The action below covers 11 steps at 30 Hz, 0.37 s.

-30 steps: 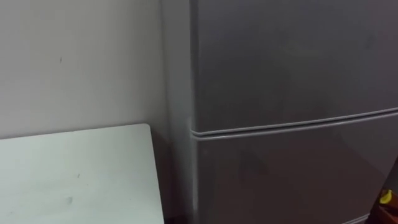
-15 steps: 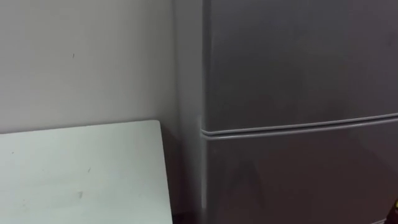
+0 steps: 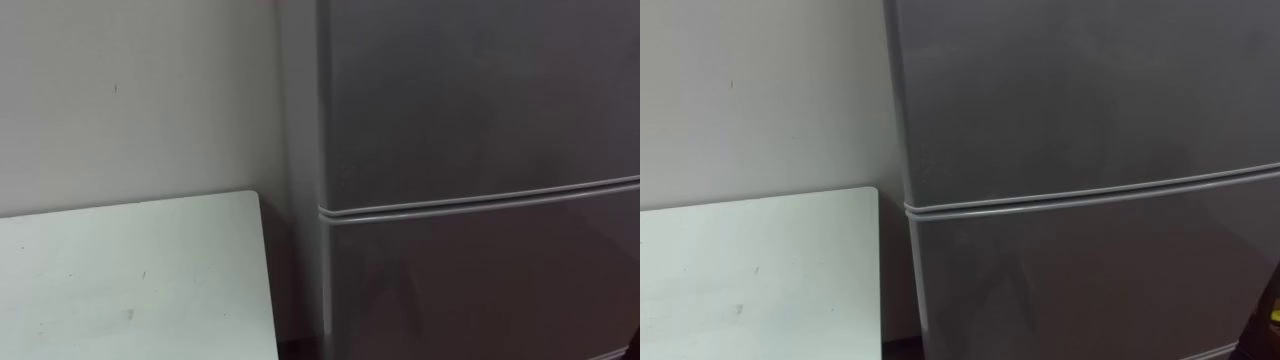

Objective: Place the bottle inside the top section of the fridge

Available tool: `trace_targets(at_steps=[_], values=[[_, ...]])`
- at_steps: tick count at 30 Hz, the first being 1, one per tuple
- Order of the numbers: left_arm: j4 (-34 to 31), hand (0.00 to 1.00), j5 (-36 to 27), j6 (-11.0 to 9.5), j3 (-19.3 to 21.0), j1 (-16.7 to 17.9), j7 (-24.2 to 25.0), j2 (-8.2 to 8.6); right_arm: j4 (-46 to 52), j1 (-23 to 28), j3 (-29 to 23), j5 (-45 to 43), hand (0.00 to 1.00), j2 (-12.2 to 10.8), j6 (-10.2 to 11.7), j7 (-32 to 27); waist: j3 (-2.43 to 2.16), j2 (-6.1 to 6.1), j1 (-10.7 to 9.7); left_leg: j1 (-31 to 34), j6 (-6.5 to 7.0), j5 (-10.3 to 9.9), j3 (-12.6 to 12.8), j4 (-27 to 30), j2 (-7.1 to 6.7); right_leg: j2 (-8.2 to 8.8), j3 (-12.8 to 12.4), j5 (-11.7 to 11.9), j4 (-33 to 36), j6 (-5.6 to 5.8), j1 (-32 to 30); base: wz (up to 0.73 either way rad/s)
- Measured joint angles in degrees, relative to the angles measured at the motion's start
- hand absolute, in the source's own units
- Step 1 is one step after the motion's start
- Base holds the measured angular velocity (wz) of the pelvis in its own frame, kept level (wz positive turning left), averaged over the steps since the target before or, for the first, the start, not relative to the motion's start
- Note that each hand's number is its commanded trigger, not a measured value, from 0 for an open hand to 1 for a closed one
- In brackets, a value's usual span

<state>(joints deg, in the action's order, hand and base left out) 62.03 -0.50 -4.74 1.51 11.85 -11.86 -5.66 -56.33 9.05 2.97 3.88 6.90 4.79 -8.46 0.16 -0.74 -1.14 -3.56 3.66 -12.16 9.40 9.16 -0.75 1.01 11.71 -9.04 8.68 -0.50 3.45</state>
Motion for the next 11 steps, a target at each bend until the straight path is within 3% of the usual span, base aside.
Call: trace_targets(at_steps=[11], values=[[0.0, 0.00, -0.1, -0.2, 0.0, 0.2, 0.3, 0.00, -0.7, 0.0, 0.3, 0.1, 0.00, 0.0, 0.3, 1.6, -0.19, 0.80, 0.2, -0.1, 0.00, 0.0, -0.2, 0.2, -0.04, 0.02, 0.1, 0.0, -0.2, 0.03, 0.4, 0.00]])
